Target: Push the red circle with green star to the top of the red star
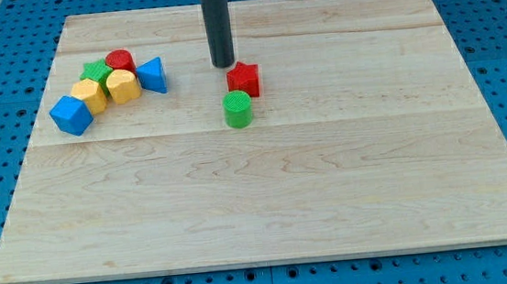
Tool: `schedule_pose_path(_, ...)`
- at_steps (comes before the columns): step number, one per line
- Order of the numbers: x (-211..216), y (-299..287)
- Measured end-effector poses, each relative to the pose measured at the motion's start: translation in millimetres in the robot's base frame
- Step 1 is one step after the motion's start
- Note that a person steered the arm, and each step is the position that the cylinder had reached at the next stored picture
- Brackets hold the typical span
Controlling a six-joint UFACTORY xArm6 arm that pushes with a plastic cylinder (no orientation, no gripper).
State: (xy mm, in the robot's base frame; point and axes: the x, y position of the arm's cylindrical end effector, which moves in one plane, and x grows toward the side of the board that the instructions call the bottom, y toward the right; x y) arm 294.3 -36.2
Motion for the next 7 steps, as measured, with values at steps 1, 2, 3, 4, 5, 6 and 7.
schedule_pose_path(1, -57, -20)
schedule_pose_path(2, -64, -118)
schedule_pose_path(3, -53, -201)
schedule_pose_path(4, 13, -247)
schedule_pose_path(5, 41, -263)
schedule_pose_path(6, 62, -218)
schedule_pose_path(7, 53, -196)
